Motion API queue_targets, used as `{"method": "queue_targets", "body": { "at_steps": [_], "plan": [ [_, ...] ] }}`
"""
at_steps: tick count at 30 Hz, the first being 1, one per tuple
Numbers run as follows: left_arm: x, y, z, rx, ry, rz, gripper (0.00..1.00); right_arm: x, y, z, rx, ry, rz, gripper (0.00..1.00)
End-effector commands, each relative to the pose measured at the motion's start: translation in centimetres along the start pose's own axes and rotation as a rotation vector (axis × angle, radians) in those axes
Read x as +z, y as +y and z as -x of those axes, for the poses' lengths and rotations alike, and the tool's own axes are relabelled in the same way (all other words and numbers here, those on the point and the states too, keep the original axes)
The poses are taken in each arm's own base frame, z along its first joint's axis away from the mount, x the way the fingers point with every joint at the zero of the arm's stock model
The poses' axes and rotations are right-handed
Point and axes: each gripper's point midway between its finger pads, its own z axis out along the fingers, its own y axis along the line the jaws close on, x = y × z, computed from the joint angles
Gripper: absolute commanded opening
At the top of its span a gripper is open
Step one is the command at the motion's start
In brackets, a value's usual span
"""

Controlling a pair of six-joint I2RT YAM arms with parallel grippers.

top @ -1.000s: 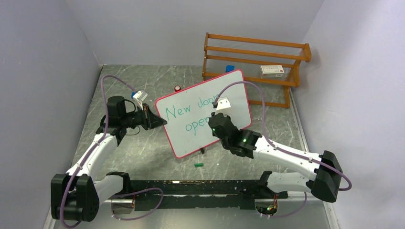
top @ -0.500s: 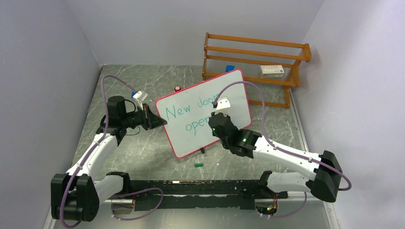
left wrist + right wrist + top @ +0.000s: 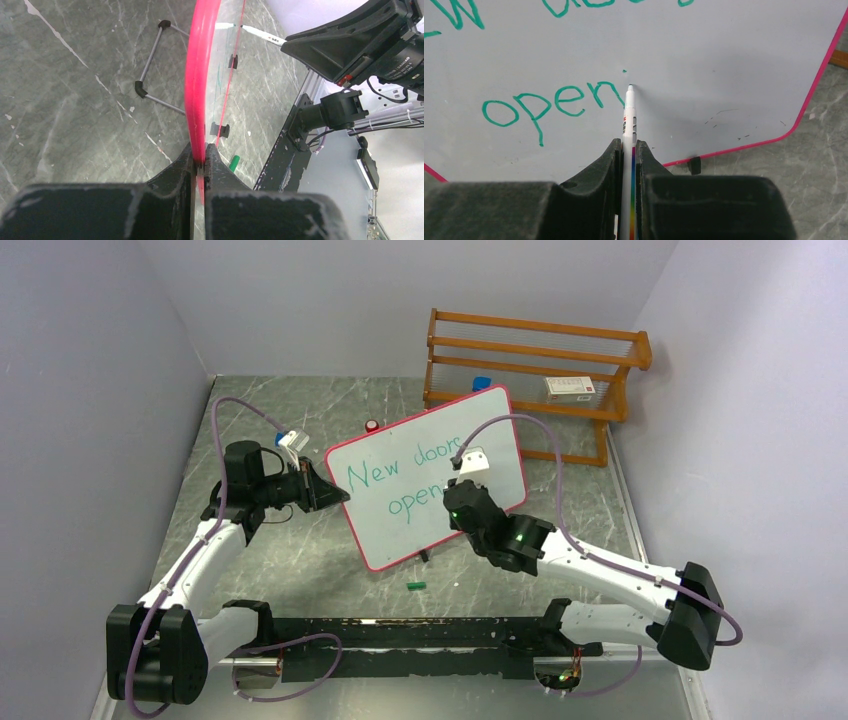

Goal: Write a sentence on the whiteboard

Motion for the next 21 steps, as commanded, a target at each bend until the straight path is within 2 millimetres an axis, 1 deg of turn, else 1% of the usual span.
{"method": "queue_targets", "body": {
  "at_steps": [1, 18, 21],
  "plan": [
    [0.0, 1.5, -0.1, 0.002, 0.004, 0.074, 0.05, -0.1, -0.5, -0.6, 0.018, 0.011, -0.007, 0.00],
    [0.1, 1.6, -0.1, 0.000, 0.006, 0.072, 0.05, 0.6, 0.2, 0.5, 0.022, -0.026, -0.009, 0.00],
    [0.1, 1.5, -0.1, 0.001, 0.006, 0.071, 0.05, 0.8, 0.0, 0.5, 0.020, -0.029, -0.023, 0.00]
  ]
}}
